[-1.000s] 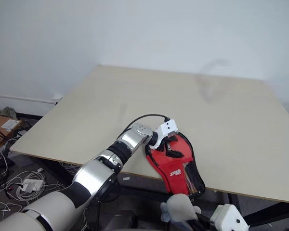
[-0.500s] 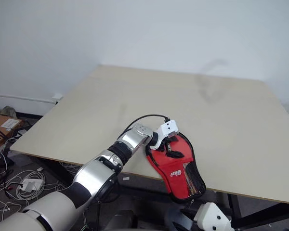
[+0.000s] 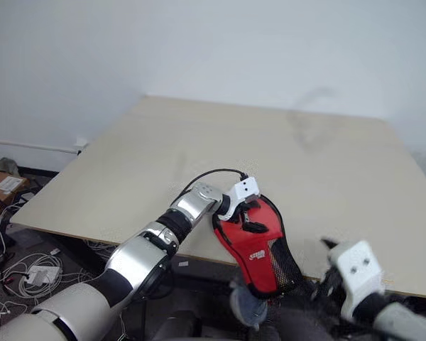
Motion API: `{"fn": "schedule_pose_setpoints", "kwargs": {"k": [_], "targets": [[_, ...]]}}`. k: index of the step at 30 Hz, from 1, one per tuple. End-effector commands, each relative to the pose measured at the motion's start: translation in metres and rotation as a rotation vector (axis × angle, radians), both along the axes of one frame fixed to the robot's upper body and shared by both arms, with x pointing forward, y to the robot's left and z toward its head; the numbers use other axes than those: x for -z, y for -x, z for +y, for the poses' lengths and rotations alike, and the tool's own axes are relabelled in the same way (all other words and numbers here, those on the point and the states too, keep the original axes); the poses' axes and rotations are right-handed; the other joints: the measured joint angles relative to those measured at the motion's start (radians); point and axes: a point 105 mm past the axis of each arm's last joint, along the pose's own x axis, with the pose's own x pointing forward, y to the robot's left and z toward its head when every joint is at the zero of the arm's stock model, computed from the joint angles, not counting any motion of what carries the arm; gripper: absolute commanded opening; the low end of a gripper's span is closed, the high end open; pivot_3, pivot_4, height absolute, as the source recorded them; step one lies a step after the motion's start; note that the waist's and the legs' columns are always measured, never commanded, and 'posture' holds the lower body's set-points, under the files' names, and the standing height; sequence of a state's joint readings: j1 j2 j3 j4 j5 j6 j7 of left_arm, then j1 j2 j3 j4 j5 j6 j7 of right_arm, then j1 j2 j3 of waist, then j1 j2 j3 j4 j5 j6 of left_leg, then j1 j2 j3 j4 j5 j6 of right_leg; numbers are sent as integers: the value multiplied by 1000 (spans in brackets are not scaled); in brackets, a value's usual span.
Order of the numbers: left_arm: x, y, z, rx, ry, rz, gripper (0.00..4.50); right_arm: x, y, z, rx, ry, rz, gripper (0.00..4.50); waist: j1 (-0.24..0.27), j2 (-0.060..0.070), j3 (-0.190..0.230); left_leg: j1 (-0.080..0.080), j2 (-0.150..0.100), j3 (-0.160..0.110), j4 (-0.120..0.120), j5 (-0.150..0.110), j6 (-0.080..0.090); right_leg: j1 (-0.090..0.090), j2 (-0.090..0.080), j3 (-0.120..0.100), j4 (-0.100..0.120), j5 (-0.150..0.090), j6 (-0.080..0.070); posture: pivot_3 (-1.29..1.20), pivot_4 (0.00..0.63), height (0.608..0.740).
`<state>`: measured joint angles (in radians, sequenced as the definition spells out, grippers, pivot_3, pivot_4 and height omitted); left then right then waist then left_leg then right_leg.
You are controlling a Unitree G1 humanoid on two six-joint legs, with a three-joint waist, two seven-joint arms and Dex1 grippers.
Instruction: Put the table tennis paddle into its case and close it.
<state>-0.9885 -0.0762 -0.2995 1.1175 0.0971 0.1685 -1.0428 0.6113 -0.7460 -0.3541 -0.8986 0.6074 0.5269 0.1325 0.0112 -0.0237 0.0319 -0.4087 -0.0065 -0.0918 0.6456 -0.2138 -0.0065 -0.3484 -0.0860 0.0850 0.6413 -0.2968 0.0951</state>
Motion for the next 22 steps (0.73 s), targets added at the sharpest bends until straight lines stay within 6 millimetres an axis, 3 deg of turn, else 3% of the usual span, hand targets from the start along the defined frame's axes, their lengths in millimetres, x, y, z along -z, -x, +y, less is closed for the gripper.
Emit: {"fn": "schedule_pose_setpoints", "kwargs": {"k": [1, 5, 8, 10, 13, 17, 22], "targets": [[-11, -9, 17, -19, 62, 15, 4500, -22, -29, -16, 148, -47, -146, 4455, -8, 3, 1, -1, 0, 0, -1, 0, 0, -2, 0, 0, 0, 1, -1, 0, 0, 740], [-34, -20, 45, -1, 127, 39, 4500, -37, -56, -1, 151, -212, -245, 4455, -9, 13, 8, -3, 0, 0, -4, 4, 6, -7, 3, 3, 2, 3, 1, 0, 0, 740], [-49, -33, 66, -69, 159, 29, 4500, -42, -63, 19, 79, -300, -259, 4455, -8, 14, 10, -4, 0, 0, -9, 5, 7, -8, 4, 5, 2, 4, 1, 0, 0, 740], [-60, -44, 90, -131, 183, 10, 4500, -47, -68, 33, -1, -382, -260, 4455, -4, 14, 10, -5, -1, -1, -9, 5, 7, -8, 4, 5, 2, 5, -1, 0, 0, 740], [-71, -49, 116, -161, 204, -8, 4500, -52, -77, 44, -68, -421, -261, 4455, -15, 13, 15, -5, -3, 1, -8, 5, 8, -8, 2, 6, 2, 5, -1, 0, 0, 740], [-69, -40, 157, -186, 187, 5, 4500, -47, -93, 45, -133, -406, -232, 4455, -22, 13, 16, -3, -2, 1, -8, 7, 9, -7, 3, 6, 4, 5, 0, 0, 0, 740], [-46, -5, 192, -193, 86, 54, 4500, -50, -115, 48, -141, -420, -255, 4455, -38, 14, 16, -1, 0, 2, -9, 8, 8, -7, 4, 7, 5, 6, -4, 0, 0, 740]]}}
